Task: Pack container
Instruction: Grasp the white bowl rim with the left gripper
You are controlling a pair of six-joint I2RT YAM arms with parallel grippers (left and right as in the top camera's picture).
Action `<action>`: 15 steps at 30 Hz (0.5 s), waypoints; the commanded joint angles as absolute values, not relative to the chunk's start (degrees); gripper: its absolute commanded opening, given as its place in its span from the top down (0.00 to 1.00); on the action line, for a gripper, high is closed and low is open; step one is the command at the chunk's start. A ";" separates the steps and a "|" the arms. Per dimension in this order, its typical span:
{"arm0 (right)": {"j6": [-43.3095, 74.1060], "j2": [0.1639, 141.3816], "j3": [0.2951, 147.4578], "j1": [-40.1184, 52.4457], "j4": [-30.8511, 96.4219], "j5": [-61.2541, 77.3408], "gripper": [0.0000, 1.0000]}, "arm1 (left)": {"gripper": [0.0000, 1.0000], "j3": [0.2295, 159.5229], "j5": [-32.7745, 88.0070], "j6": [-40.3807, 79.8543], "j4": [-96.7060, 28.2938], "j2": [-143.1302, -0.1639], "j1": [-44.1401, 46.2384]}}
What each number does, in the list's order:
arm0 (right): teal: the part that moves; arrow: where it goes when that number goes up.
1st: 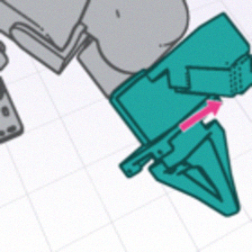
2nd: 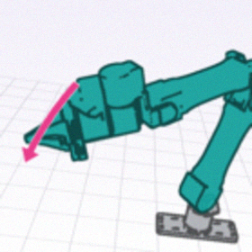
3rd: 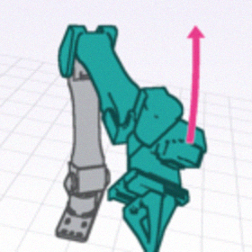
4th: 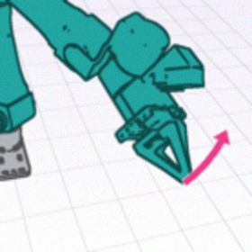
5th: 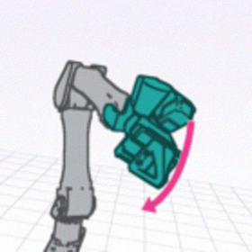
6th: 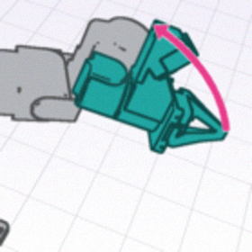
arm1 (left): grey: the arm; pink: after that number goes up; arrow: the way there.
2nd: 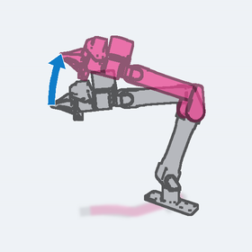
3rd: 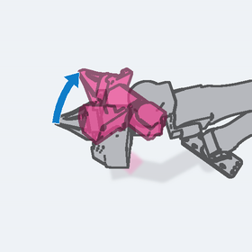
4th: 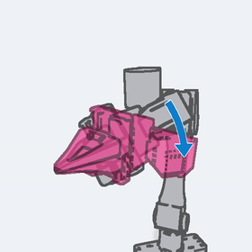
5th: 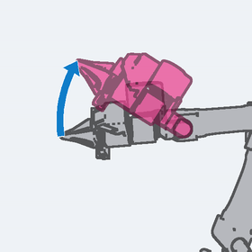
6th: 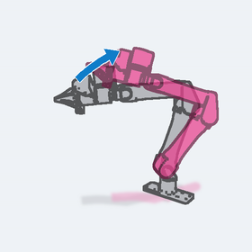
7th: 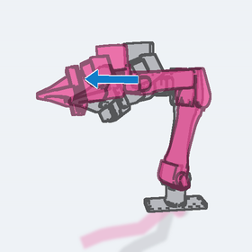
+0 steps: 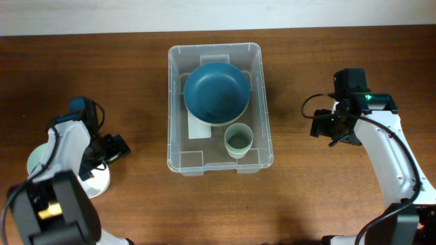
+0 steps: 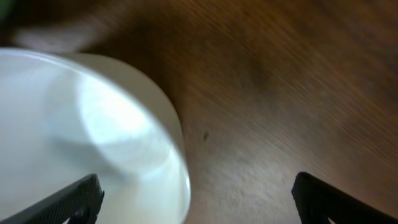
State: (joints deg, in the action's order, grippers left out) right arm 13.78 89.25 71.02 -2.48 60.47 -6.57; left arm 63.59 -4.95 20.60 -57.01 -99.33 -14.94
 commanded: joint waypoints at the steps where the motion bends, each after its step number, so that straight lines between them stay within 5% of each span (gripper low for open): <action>1: 13.72 89.52 72.07 -2.66 60.69 -6.48 0.21 | 0.02 63.51 -2.90 19.64 -55.70 -103.44 -15.44; 5: 13.69 89.52 72.07 -2.66 60.71 -6.50 0.21 | 0.22 63.51 -2.90 19.64 -53.63 -105.27 -15.44; 10: 13.69 89.52 72.07 -2.66 61.08 -6.52 0.21 | 0.77 63.53 -2.74 19.66 -52.23 -105.32 -15.44; 15: 13.72 89.52 72.07 -2.66 61.08 -6.72 0.21 | 0.99 64.31 -2.63 19.66 -52.16 -105.30 -15.42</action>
State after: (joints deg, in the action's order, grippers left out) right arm 13.56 89.27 71.02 -2.48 61.06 -6.57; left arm 63.57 -3.33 19.73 -52.34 -104.81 -15.25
